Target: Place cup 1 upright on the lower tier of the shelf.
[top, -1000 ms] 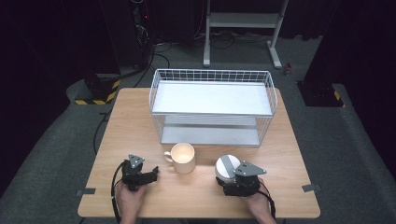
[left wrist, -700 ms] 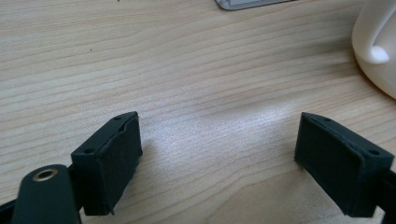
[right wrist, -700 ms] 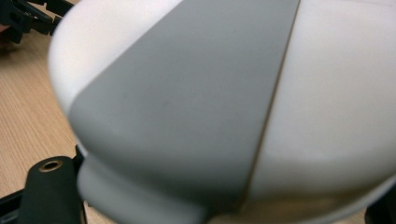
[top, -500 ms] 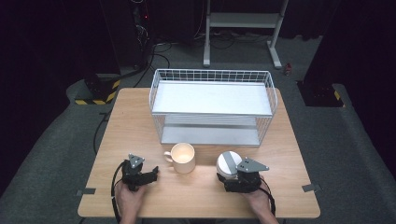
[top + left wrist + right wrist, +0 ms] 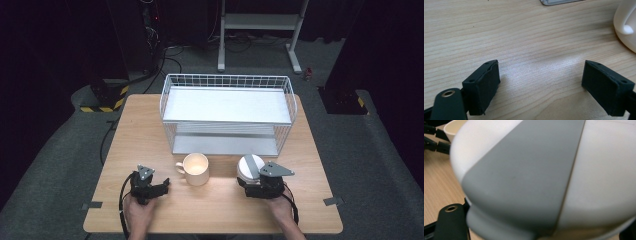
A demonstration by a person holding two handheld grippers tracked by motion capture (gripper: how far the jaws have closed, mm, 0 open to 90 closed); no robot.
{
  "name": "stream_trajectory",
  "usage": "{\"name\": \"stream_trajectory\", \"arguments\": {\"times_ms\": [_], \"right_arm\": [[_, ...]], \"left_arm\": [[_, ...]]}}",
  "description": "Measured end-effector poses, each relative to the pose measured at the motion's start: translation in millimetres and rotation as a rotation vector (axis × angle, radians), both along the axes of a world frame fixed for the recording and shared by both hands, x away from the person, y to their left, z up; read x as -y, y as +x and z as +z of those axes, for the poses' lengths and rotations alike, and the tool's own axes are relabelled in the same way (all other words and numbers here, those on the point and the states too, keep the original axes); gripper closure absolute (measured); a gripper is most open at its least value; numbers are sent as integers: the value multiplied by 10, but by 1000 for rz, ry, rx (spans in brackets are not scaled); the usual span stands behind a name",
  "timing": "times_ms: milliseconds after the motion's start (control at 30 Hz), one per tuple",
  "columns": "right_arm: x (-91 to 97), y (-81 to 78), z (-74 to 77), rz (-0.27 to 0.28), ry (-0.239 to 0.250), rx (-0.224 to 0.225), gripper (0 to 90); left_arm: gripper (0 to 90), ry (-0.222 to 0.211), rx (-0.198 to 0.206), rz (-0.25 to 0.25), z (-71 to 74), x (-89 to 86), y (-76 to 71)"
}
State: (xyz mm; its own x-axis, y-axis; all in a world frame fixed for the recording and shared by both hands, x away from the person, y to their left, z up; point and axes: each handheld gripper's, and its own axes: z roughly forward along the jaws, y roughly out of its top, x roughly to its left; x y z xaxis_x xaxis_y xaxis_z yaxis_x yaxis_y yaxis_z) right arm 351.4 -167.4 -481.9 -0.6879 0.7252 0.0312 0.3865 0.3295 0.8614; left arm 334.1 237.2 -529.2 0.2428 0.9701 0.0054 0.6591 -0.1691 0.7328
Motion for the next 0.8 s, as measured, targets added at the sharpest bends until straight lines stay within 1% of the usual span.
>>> {"name": "stream_trajectory", "arguments": {"times_ms": [133,167,200,267,367,400,500,533,600,700,800], "right_arm": [[18,51,17,-9,0,-9,183],[18,51,17,-9,0,-9,183],[21,86,26,-10,-11,-6,183],[26,118,37,-17,-16,0,183],[33,150,45,-27,-10,-2,183],[39,183,42,-35,-13,-2,183],[44,215,40,-44,-26,-3,183],[57,254,43,-55,-21,-4,183],[68,280,50,-65,-10,-11,183],[76,306,54,-74,-10,-12,183],[88,365,53,-87,-7,-25,183]], "left_arm": [[150,-1,0,2,0,0,2],[150,-1,0,2,0,0,2],[150,0,1,2,0,-1,3],[150,-1,0,3,0,0,2],[150,0,1,2,0,-1,3],[150,0,1,1,0,-2,3],[150,-1,1,2,0,-2,2],[150,0,1,2,0,-2,3],[150,0,1,2,0,-2,3],[153,-1,-2,2,2,-4,3],[154,-1,0,4,1,-3,3]]}}
